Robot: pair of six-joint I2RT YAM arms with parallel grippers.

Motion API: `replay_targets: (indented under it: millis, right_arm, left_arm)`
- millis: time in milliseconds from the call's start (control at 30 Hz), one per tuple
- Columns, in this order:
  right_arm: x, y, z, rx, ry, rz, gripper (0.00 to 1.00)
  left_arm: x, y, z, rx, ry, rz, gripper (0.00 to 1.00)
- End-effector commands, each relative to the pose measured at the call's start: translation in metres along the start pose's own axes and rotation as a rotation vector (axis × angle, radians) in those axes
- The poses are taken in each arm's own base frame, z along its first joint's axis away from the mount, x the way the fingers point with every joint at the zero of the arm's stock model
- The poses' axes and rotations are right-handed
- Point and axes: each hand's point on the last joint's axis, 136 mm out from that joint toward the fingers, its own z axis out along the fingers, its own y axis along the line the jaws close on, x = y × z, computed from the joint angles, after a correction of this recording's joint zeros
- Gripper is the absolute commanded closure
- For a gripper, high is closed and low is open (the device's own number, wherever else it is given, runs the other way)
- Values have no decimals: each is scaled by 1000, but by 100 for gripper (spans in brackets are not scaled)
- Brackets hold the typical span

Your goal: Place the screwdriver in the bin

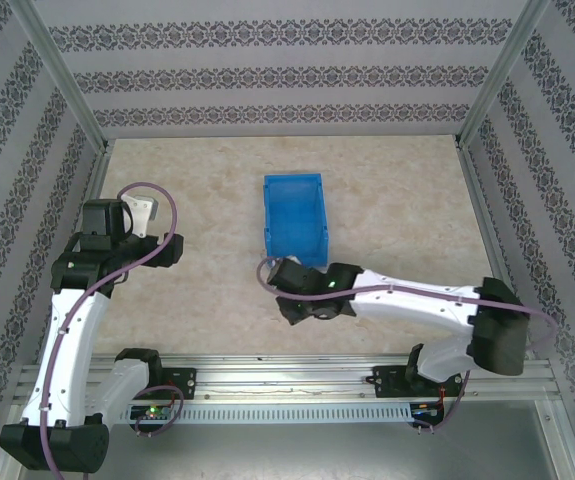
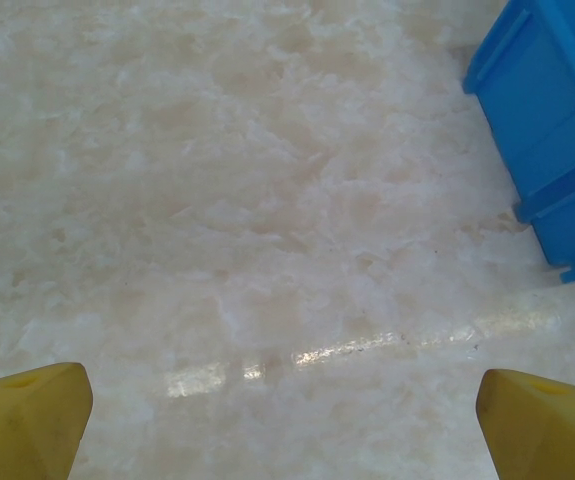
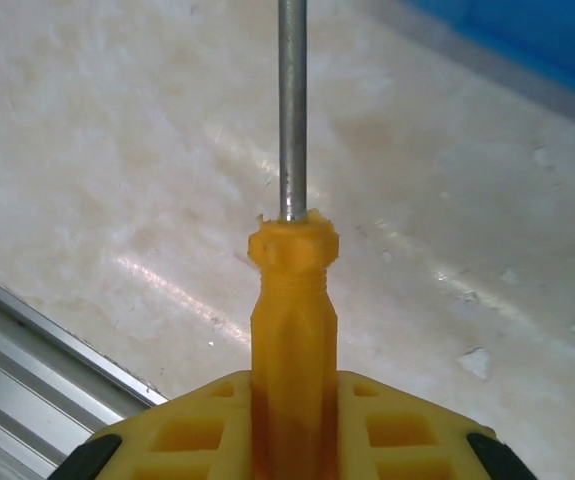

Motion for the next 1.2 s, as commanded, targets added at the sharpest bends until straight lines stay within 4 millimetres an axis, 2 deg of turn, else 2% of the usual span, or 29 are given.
replay_targets:
  millis: [0,233,467,633,800,1167]
  right_arm:
    - [-7,-25,-17,17,-20,27,80]
    - [-47,-63,-27,33,-86,109,79]
    - [-98,-77,-16,29,-118,169,79]
    - [-127,-79,8,28,-102,196,79]
    - [-146,-85,33,65,-93,218,79]
    - [-160,-111,84,168,-56,283,77]
  left_arm:
    - [-15,-7,-10,32,-60,0,1]
    - [-20,-10,-17,44,-81,-3,1]
    - [-19,-12,-21,49,-85,25,1]
    - [-17,-13,-26,50,-93,37,1]
    - [-16,-15,-29,55,-103,37,1]
    - [-15,-20,-28,90,-99,24,1]
